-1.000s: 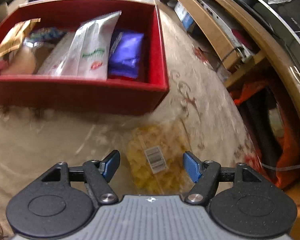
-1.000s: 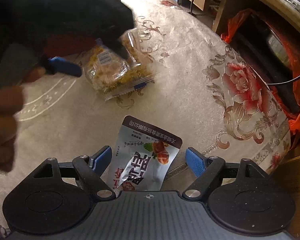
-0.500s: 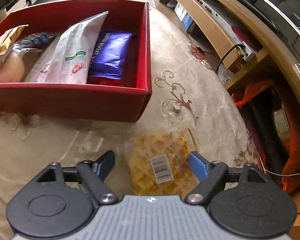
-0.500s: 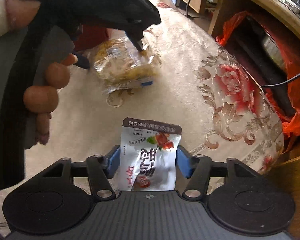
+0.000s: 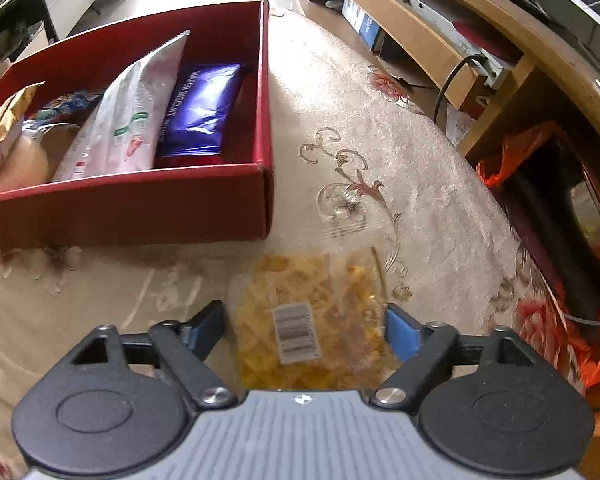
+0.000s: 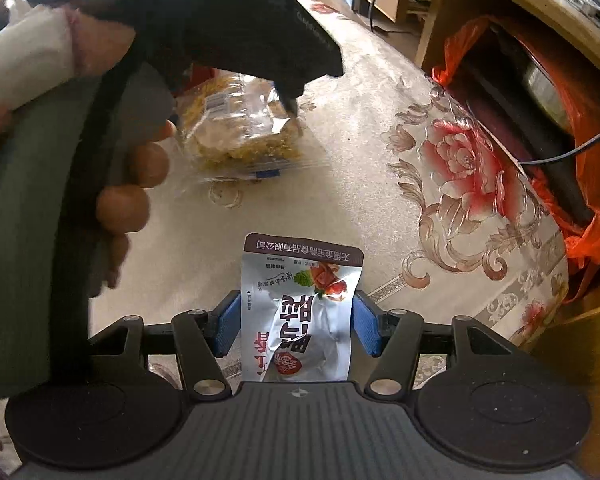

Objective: Organize snacks
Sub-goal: 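Grasp the clear bag of crispy snacks with the left gripper, then lift both packs and carry them over the red box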

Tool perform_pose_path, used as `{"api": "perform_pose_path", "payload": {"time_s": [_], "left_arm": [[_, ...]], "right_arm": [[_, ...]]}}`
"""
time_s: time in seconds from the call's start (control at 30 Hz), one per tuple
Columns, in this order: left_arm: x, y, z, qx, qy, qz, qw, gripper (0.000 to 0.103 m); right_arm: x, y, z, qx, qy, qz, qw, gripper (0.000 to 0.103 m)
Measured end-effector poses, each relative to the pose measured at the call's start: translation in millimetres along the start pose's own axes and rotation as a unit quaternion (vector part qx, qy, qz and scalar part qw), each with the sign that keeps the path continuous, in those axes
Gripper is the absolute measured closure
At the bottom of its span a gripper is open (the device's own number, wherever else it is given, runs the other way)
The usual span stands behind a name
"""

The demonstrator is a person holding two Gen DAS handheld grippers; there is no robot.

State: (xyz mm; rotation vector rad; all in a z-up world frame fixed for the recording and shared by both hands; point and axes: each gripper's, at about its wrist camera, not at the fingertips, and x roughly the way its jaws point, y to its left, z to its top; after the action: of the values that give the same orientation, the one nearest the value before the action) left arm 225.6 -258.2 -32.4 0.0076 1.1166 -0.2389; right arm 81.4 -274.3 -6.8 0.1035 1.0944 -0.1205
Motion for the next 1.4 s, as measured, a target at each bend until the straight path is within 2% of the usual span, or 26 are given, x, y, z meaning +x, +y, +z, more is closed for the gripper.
{"api": "perform_pose_path", "payload": {"time_s": [0.2, 0.47, 0.97, 1.4], "left_arm": [[-19, 35, -24, 0.039, -0.006, 0.018, 0.9991, 0.031], [-44, 92, -58, 0.075, 0.000, 0.038, 0.9965, 0.032], [-58, 142, -75, 0.057, -0.006, 0.037, 0.9977, 0.032], [-67, 172, -76, 0.028, -0.017, 0.040, 0.9987, 0.033]], "right_arm": [[-3, -2, 1, 0.003, -0.002, -0.001, 1.000, 0.040], [0, 26, 8, -0.039, -0.003, -0.008, 0.999, 0.040], [11, 97, 31, -0.112, -0.010, -0.025, 0.993, 0.040], [13, 121, 38, -0.136, -0.014, -0.031, 0.990, 0.040]]}}
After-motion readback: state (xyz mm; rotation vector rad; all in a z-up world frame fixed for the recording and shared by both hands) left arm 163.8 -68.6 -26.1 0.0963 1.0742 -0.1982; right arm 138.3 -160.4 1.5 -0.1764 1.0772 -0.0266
